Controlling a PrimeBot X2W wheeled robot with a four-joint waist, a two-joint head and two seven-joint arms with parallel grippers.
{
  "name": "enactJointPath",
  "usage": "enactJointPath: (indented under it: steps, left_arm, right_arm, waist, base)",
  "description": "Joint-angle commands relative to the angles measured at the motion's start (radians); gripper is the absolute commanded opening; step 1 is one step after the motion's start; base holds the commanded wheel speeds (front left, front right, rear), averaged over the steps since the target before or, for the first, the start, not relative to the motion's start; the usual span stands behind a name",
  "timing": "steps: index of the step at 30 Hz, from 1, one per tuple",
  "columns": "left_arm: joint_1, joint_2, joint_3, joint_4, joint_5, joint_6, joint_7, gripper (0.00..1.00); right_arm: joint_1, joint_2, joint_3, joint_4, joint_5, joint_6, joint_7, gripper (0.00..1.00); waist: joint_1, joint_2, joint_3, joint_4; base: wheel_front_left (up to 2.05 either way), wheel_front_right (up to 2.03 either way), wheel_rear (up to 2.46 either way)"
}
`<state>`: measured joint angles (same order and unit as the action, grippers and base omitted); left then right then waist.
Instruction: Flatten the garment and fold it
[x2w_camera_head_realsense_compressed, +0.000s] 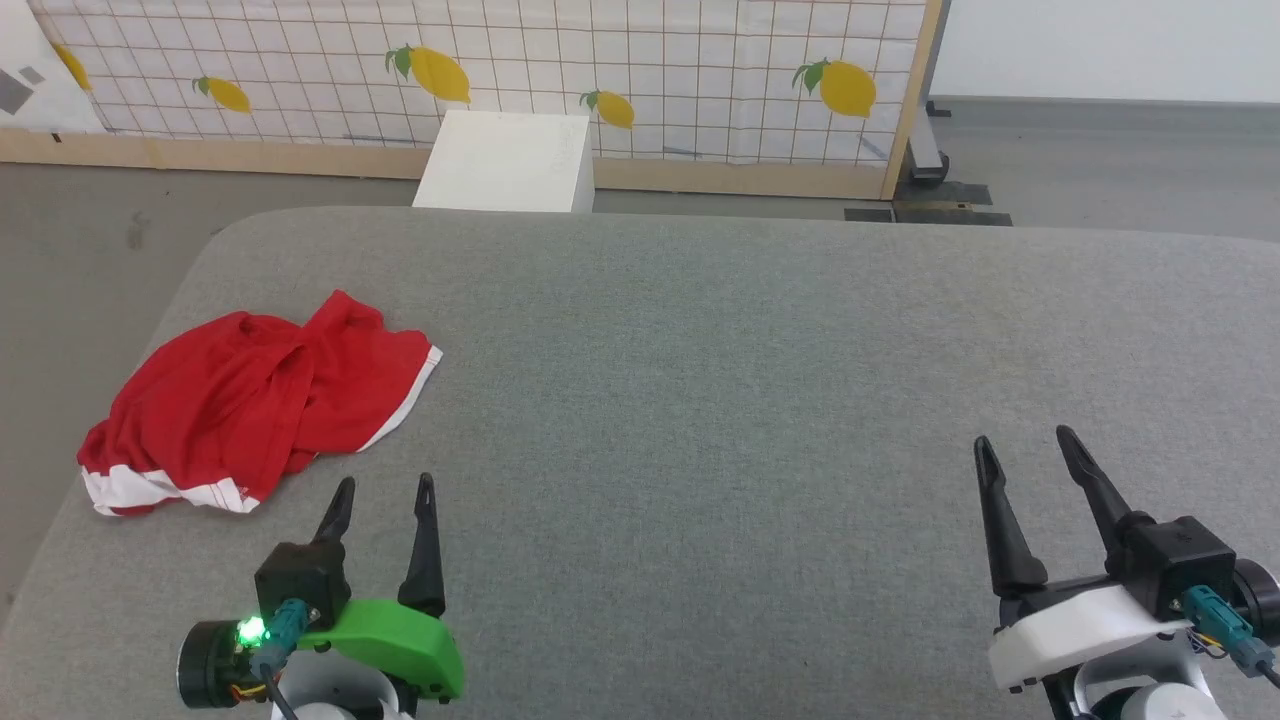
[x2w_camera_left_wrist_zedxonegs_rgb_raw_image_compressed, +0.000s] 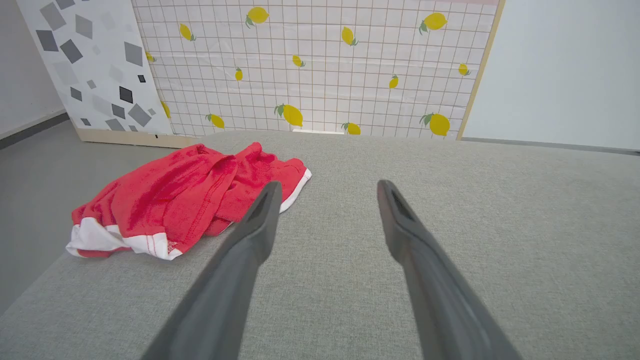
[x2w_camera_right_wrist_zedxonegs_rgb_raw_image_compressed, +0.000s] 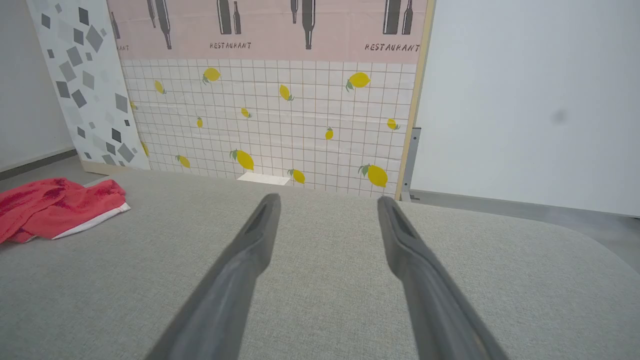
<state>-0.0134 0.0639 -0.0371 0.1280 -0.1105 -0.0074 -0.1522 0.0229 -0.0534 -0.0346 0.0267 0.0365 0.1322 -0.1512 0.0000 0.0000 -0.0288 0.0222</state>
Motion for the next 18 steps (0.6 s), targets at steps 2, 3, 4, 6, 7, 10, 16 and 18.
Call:
enactJointPath:
  steps: [2, 3, 4, 6, 7, 10, 16, 18]
  left_arm:
    - [0.003, 0.007, -0.002, 0.008, -0.011, -0.002, -0.014, 1.00]
    - [0.003, 0.007, -0.002, 0.010, -0.013, -0.002, -0.015, 1.00]
    - [0.002, 0.007, -0.002, 0.011, -0.014, -0.002, -0.018, 1.00]
    - [0.001, 0.007, -0.003, 0.014, -0.017, -0.001, -0.022, 1.00]
    - [0.001, 0.007, -0.003, 0.015, -0.018, -0.001, -0.023, 1.00]
    - [0.002, 0.008, -0.002, 0.019, -0.023, 0.000, -0.030, 1.00]
    - [0.003, 0.008, -0.002, 0.026, -0.031, 0.001, -0.042, 1.00]
    - [0.002, 0.008, -0.003, 0.029, -0.033, 0.002, -0.046, 1.00]
  right_arm:
    - [0.011, 0.002, -0.004, 0.003, 0.008, -0.001, -0.014, 1.00]
    - [0.011, 0.002, -0.005, 0.003, 0.009, -0.001, -0.016, 1.00]
    - [0.011, 0.002, -0.005, 0.003, 0.010, -0.001, -0.018, 1.00]
    - [0.011, 0.002, -0.006, 0.003, 0.012, -0.001, -0.022, 1.00]
    - [0.011, 0.002, -0.007, 0.003, 0.012, -0.001, -0.024, 1.00]
    - [0.012, 0.002, -0.007, 0.004, 0.014, -0.001, -0.030, 1.00]
    - [0.013, 0.002, -0.011, 0.006, 0.016, -0.001, -0.043, 1.00]
    - [0.014, 0.002, -0.011, 0.007, 0.017, -0.001, -0.047, 1.00]
  waist:
    - [0.0000, 0.0000, 0.001, 0.001]
    - [0.0000, 0.0000, 0.001, 0.002]
    - [0.0000, 0.0000, 0.002, 0.002]
    - [0.0000, 0.0000, 0.003, 0.003]
    - [0.0000, 0.0000, 0.003, 0.004]
    - [0.0000, 0.0000, 0.004, 0.004]
    - [0.0000, 0.0000, 0.005, 0.005]
    - [0.0000, 0.0000, 0.005, 0.005]
  base:
    - [0.00, 0.00, 0.00]
    - [0.00, 0.00, 0.00]
    - [0.00, 0.00, 0.00]
    - [0.00, 0.00, 0.00]
    - [0.00, 0.00, 0.00]
    - [0.00, 0.00, 0.00]
    - [0.00, 0.00, 0.00]
    - [0.00, 0.00, 0.00]
